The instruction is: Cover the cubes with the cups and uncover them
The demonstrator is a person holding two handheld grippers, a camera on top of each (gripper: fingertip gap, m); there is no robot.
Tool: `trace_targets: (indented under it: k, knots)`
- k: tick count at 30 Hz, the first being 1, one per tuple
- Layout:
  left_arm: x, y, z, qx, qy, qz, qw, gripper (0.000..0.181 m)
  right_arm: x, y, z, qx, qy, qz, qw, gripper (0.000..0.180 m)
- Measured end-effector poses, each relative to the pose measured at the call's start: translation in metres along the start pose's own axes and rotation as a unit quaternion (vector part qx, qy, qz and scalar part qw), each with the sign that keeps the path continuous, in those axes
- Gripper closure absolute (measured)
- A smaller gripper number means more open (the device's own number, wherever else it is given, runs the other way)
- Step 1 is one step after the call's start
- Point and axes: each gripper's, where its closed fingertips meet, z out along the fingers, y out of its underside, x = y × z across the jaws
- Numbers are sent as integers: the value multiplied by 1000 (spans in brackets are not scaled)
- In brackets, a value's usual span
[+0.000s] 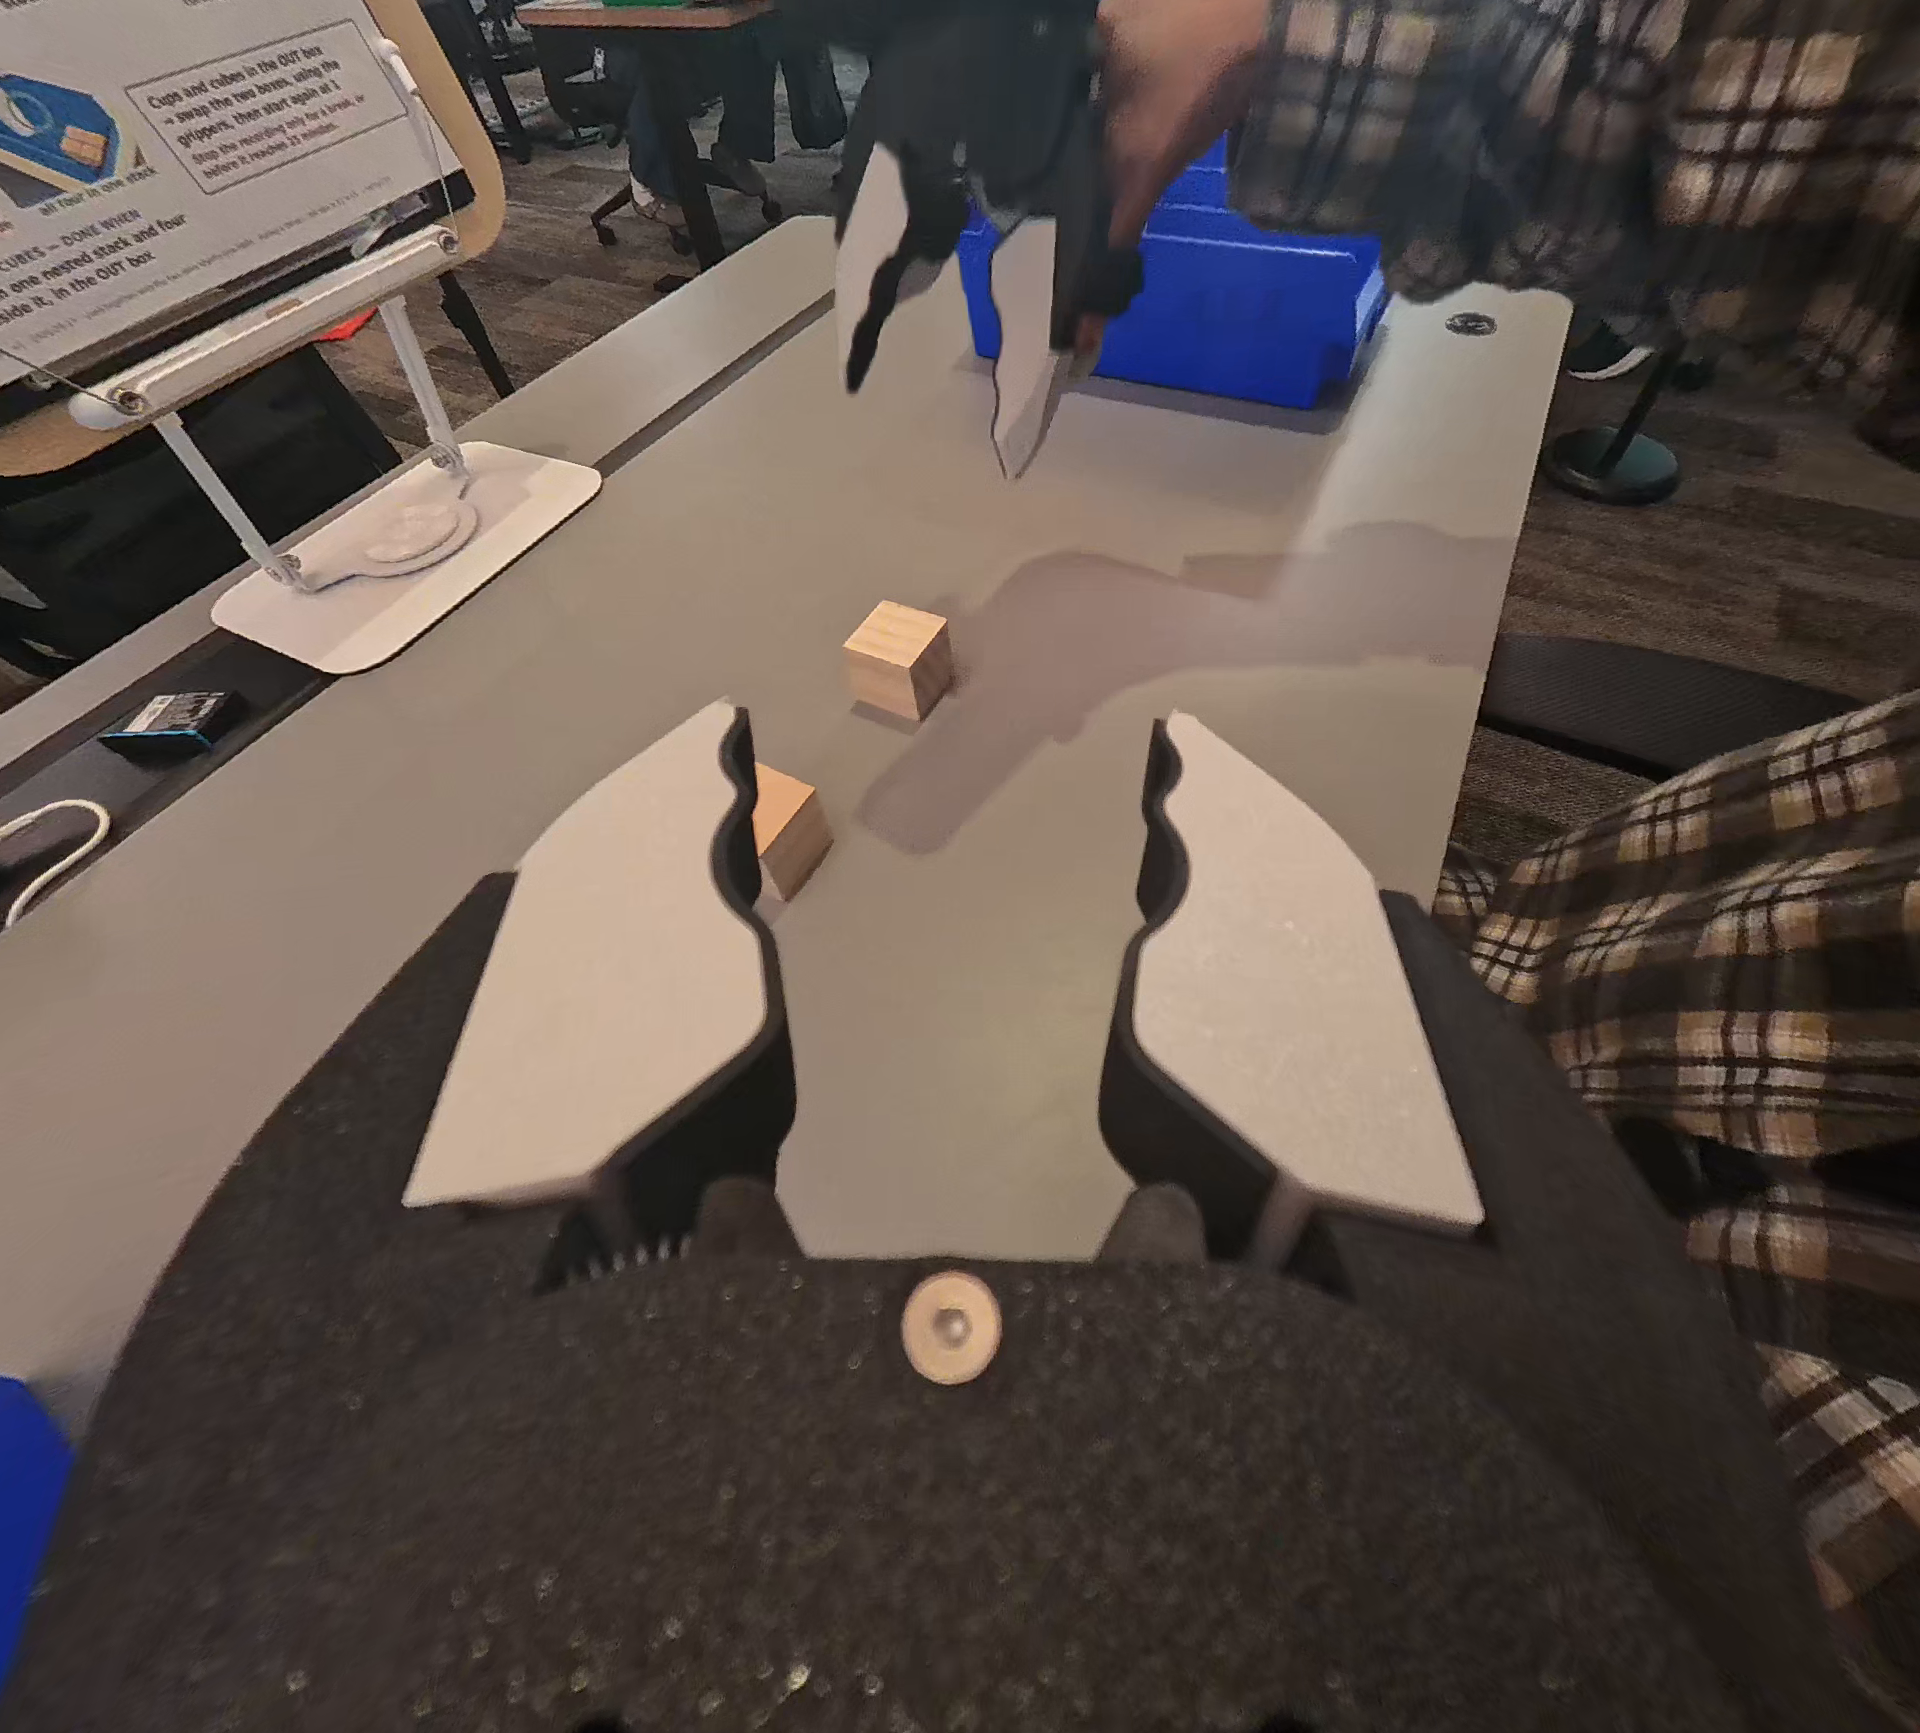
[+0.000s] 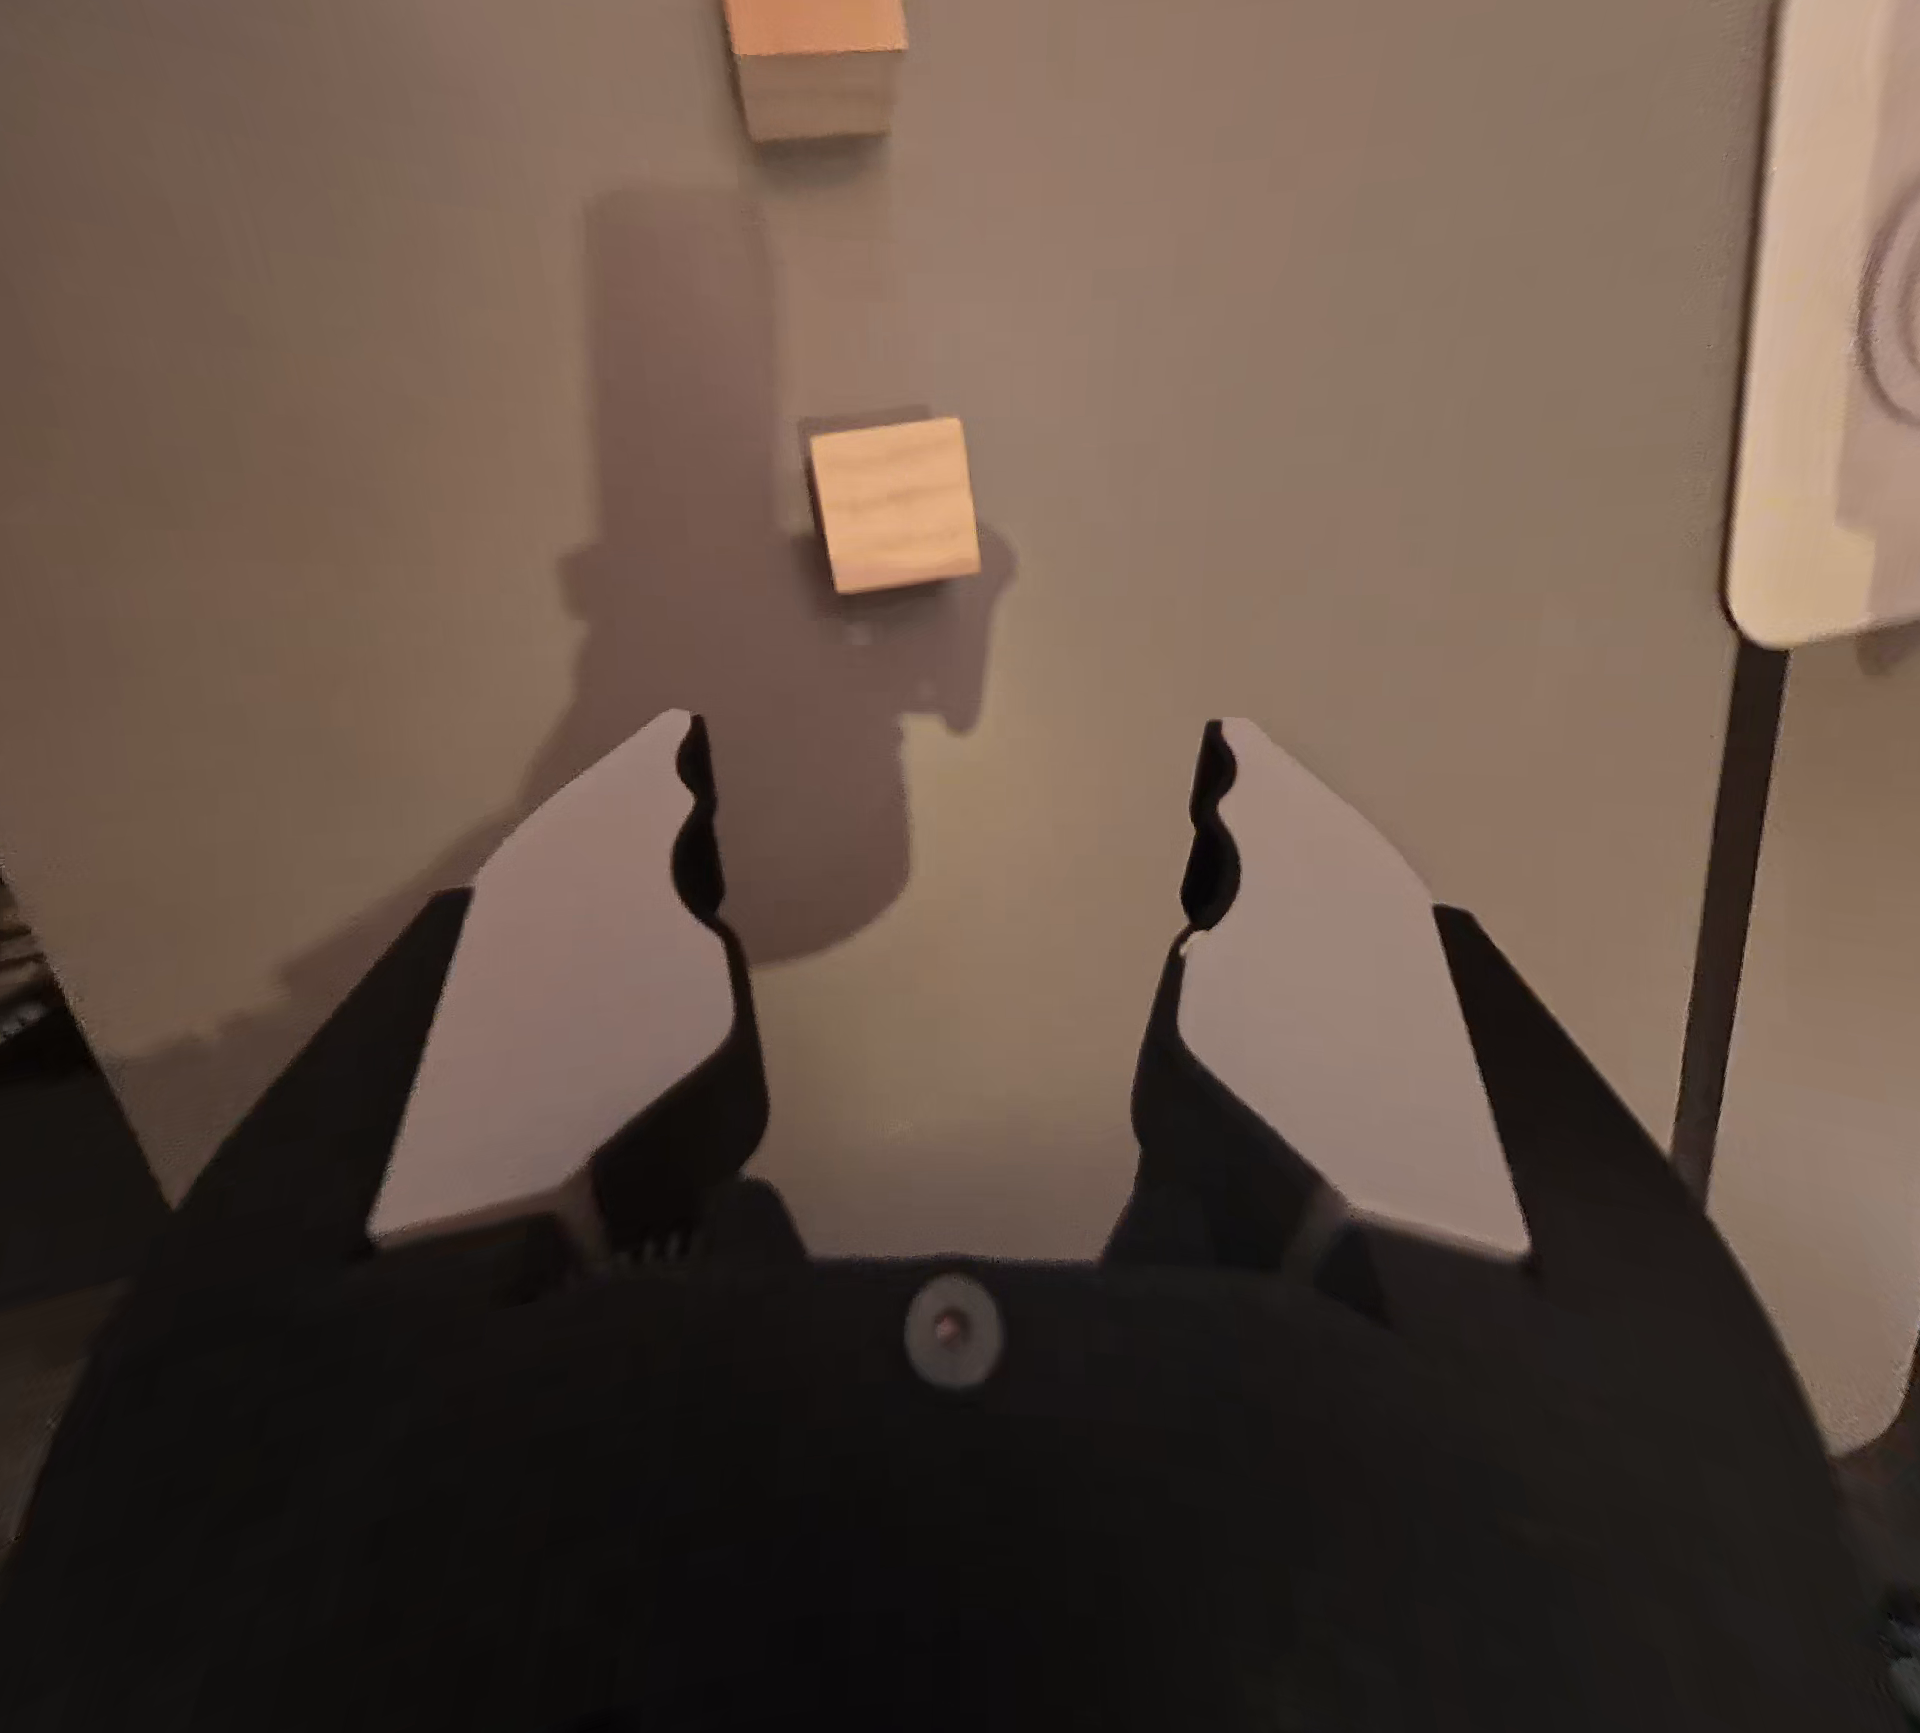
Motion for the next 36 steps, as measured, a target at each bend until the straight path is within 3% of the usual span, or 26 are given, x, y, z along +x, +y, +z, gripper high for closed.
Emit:
trace_targets:
  k: [8,19,21,22,24,27,30,33,36]
  knots:
    - [-2,4,5,-7,2,-1,1000,110,-14,-16,62,-44,-49,-88,994,105]
    - [-5,7,8,-12,4,-6,1000,110,-19,-8,104,-88,-91,-83,988,106]
    - [-5,8,9,-14,5,-5,1000,110,-20,-6,109,-98,-97,-80,987,117]
    - [-5,8,10,-15,5,-5,1000,110,-21,-5,111,-107,-101,-77,986,135]
    - [-4,9,9,-15,5,-5,1000,110,-20,-4,108,-120,-102,-56,986,135]
    - [-4,7,9,-12,5,-4,1000,110,-9,-5,82,-109,-78,-10,991,135]
    - [-3,9,10,-13,7,-6,1000,110,11,6,25,-89,-33,61,994,135]
    - [1,8,13,-15,14,-5,1000,110,35,47,-45,-92,26,171,981,135]
    - [8,7,17,-19,19,2,1000,110,49,112,-106,-104,76,307,943,135]
